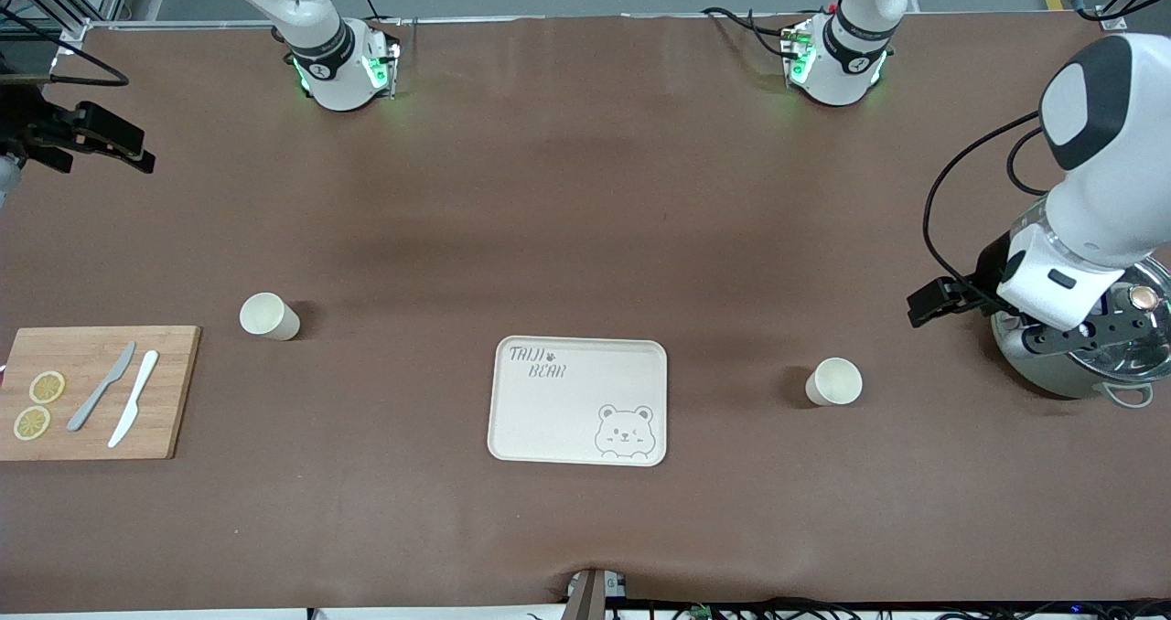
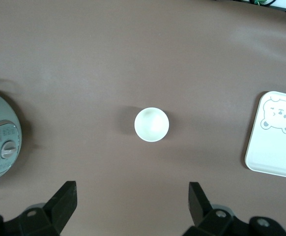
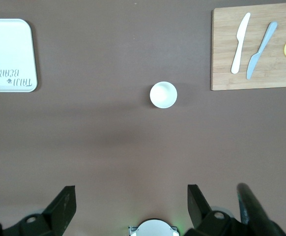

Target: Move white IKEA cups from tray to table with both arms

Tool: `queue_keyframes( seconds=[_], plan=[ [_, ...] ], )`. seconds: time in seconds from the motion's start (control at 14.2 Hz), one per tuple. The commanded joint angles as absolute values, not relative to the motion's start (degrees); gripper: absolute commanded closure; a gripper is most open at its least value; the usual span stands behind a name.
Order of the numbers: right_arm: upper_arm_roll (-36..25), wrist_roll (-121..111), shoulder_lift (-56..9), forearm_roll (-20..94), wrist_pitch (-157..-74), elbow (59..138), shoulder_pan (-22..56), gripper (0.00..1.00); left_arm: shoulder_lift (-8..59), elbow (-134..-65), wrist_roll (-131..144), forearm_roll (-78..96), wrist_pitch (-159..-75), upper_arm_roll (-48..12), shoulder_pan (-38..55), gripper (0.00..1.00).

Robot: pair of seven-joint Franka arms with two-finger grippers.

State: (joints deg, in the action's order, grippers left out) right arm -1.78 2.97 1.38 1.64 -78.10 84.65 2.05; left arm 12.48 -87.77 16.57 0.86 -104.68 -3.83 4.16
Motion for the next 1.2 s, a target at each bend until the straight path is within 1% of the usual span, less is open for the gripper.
queue_keyframes(
  seconds=[0.0,0.21,0.64,0.85,1.13],
  plan=[
    [-1.5,4.0,3.3,0.6,-79.4,87.3,-0.1,0.00,10.2,-87.0,15.2,-0.4,-101.4,-4.0,3.9,0.00],
    [-1.5,4.0,3.3,0.9,-79.4,87.1,-0.4,0.00,9.4,-86.8,15.0,-0.4,-100.6,-4.0,3.9,0.00],
    [-1.5,4.0,3.0,0.6,-79.2,86.8,-0.5,0.00,6.1,-86.9,14.5,-0.4,-96.5,-4.0,3.2,0.00],
    [-1.5,4.0,2.9,0.5,-79.1,86.7,-0.6,0.00,4.3,-86.9,12.2,-0.4,-92.5,-4.0,3.1,0.00],
    [-1.5,4.0,2.7,0.4,-79.1,86.7,-0.6,0.00,0.2,-89.6,5.8,-0.1,-91.3,-3.7,2.0,0.00]
  ],
)
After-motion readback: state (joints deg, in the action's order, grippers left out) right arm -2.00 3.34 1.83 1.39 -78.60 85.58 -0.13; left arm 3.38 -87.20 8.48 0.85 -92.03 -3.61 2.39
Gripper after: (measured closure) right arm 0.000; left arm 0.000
